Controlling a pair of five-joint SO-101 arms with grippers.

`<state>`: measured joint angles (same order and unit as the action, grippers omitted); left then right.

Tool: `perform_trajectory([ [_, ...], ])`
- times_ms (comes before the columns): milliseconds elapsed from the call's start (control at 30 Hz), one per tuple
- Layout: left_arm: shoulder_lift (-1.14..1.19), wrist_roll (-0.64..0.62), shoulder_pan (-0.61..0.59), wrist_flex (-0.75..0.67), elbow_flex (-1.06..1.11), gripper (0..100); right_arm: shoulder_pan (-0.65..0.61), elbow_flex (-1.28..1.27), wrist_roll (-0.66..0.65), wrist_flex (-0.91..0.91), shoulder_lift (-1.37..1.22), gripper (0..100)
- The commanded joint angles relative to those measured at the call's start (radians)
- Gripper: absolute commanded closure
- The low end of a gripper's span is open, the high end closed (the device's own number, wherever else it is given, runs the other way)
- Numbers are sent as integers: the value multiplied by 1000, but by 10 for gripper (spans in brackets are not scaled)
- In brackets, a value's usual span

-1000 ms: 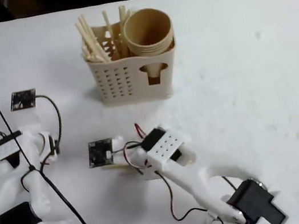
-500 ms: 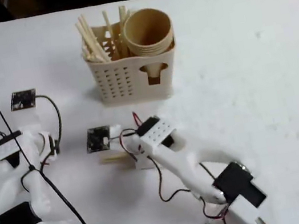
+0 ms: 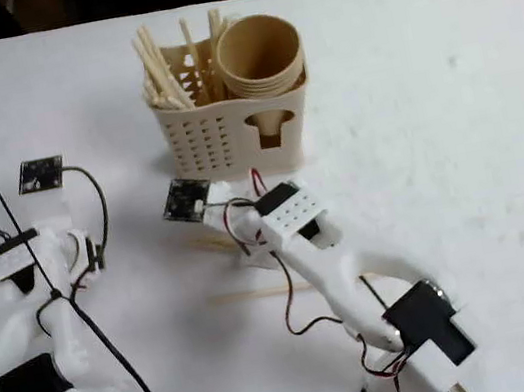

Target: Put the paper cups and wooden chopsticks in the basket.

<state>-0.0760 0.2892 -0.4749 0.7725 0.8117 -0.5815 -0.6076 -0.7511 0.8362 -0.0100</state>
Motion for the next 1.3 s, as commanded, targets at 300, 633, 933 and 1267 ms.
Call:
perform_trajectory([
  [300, 2, 11, 12, -15, -9, 849, 27, 6, 120, 16, 151, 983],
  [633, 2, 11, 12, -15, -9, 849, 117, 9, 376, 61, 581, 983],
  [933, 2, 11, 12, -15, -9, 849, 108, 259, 511, 70, 743, 983],
  [1267, 4, 9, 12, -15, -9, 849, 56, 609, 674, -354, 432, 981],
])
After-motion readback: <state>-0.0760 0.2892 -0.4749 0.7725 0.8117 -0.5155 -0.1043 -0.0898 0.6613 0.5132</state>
